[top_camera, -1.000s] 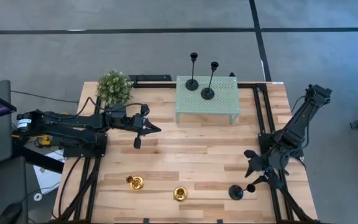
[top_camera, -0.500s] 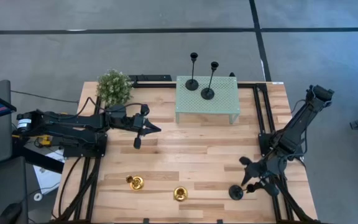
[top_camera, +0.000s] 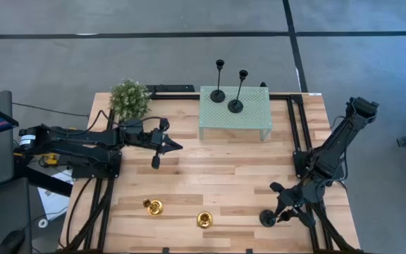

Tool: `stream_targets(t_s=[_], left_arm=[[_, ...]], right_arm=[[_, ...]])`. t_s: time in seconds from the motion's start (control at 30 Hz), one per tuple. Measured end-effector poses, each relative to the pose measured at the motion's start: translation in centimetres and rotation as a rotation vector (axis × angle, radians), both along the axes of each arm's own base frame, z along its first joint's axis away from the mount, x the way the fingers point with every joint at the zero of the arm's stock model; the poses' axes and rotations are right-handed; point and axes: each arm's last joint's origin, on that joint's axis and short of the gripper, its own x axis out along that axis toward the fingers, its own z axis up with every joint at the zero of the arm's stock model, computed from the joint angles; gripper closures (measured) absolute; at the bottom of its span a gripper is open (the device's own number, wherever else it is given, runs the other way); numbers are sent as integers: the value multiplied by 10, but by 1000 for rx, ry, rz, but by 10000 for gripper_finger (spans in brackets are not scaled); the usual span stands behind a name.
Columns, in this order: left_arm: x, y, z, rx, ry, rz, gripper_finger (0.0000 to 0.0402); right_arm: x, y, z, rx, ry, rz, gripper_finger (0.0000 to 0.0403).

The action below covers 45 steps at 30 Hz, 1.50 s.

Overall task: Pick & Place candle stick holders
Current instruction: Put the black candle holder on the shelf

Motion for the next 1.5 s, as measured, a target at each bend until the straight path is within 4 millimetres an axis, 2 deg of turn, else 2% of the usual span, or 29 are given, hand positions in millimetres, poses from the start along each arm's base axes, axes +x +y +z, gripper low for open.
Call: stream_targets(t_s=[0.2, 0.47, 0.67, 0.83, 0.97, 1.1, 1.3, 1.5], left_arm=[[0, 0, 0, -18, 5, -1, 394], [0, 0, 0, -18, 5, 0, 394], [0, 0, 0, -18, 5, 0, 394], [0, 0, 0, -18, 5, 0, 394], [0, 0, 0, -23, 6, 0, 394], [0, 0, 0, -55, 10, -1, 394], [0, 0, 0, -126, 20, -2, 394], [0, 0, 0, -128, 19, -3, 394]], right_arm=[[1, 0, 0, -8, -6, -25, 393], [1, -9, 8, -32, -94, -136, 398], [11, -29, 19, -45, -164, -242, 400], [24, -54, 45, -140, -94, -389, 401], [35, -71, 83, -197, -146, -457, 402], [39, -92, 110, -282, -178, -526, 402], [39, -128, 138, -359, -179, -613, 402], [37, -165, 155, -439, -206, -703, 403]])
